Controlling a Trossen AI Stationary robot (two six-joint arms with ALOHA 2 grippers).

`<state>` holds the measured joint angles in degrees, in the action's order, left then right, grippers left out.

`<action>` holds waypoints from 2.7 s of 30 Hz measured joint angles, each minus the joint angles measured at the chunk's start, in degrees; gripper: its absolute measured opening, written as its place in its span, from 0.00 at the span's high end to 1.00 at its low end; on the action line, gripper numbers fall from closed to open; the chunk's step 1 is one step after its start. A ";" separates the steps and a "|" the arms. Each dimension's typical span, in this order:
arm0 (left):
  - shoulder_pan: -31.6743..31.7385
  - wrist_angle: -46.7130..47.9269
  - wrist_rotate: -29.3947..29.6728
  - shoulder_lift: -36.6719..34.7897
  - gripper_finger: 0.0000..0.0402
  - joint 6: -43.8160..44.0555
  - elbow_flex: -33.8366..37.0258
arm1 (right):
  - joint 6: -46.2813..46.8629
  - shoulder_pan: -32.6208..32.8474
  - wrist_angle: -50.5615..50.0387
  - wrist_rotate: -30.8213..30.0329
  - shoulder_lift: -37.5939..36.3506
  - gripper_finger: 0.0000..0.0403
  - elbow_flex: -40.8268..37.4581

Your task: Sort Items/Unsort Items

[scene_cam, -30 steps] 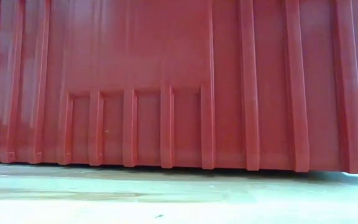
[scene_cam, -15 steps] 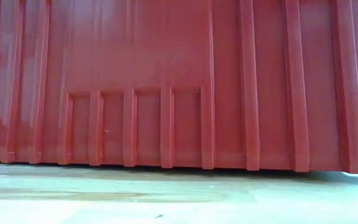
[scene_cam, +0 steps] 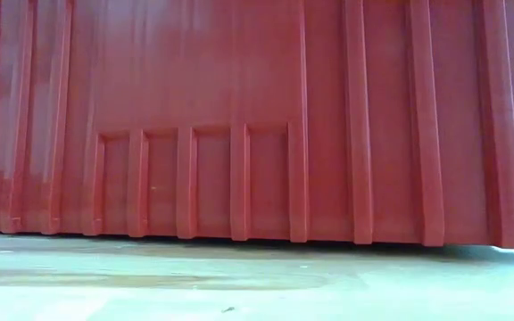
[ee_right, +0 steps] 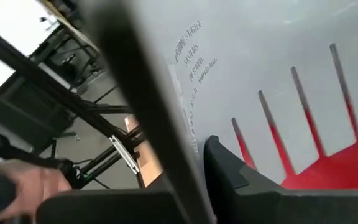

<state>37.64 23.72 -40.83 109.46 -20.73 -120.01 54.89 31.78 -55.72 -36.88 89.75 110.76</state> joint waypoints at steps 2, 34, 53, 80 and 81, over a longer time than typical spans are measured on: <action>-0.75 2.52 -0.34 2.05 0.98 -3.22 -2.77 | 3.04 1.07 1.18 -2.29 2.43 1.00 -0.05; -4.34 15.51 1.42 7.65 0.98 -34.51 -4.43 | 13.16 18.77 27.79 -38.53 16.82 1.00 0.07; -1.04 18.63 6.24 8.60 0.97 -44.10 -8.28 | 40.77 13.93 -11.21 -29.70 15.75 1.00 0.20; -9.15 17.51 30.26 13.19 0.69 -35.94 -10.91 | 45.56 13.58 -17.45 -22.92 15.19 1.00 0.20; -9.15 18.15 31.21 13.19 0.65 -35.30 -11.28 | 45.58 13.58 -17.49 -22.81 15.19 1.00 0.20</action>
<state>28.49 41.86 -9.63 122.65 -56.03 -131.30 100.46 45.36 -73.20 -59.68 104.95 110.96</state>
